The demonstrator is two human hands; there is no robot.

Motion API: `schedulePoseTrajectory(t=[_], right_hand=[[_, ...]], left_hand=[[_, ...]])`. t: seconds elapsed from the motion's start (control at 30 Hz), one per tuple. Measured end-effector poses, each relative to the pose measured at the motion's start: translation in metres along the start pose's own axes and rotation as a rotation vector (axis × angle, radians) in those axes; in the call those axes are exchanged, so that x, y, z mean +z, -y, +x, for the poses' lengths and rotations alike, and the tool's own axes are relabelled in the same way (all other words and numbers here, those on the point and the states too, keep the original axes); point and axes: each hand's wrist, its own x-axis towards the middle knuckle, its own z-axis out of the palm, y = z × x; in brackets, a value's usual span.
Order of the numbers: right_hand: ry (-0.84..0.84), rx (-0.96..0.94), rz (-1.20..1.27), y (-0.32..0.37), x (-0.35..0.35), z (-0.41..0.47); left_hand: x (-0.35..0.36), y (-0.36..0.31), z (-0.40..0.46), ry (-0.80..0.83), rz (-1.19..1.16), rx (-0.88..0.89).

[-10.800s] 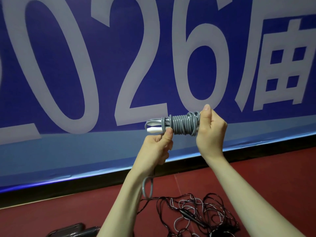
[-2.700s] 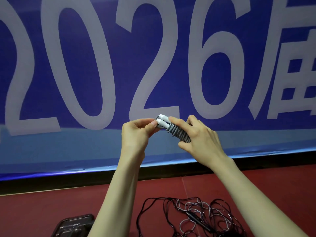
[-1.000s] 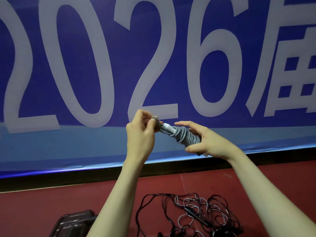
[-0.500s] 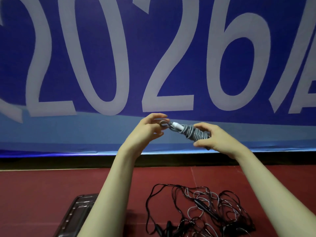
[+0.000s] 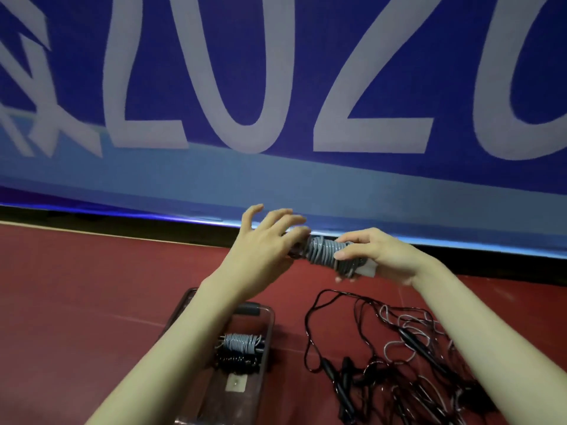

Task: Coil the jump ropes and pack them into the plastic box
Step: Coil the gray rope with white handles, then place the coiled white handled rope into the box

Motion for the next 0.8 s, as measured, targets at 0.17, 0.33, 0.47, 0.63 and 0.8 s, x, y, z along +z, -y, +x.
schedulePoseTrajectory(t=[0.17, 0.33, 0.47, 0.63, 0.8], right_hand=[[0.124, 0.138, 0.170, -0.039, 0.057, 0.053], [0.172, 0.267, 0.251, -0.084, 0.101, 0.089], [0.176, 0.364, 0.193, -0.127, 0.130, 0.112], [0.063, 0.280, -0.212, -0.180, 0.150, 0.128], [0.119, 0.141, -0.754, -0.217, 0.150, 0.132]], left_hand=[[0.041, 0.030, -0.062, 0.016, 0.035, 0.021], [0.078, 0.048, -0.115, 0.142, -0.064, -0.044], [0.117, 0.063, -0.161, 0.300, -0.107, -0.124], [0.167, 0.062, -0.212, 0.548, -0.206, -0.277], [0.206, 0.051, -0.239, 0.585, -0.095, -0.256]])
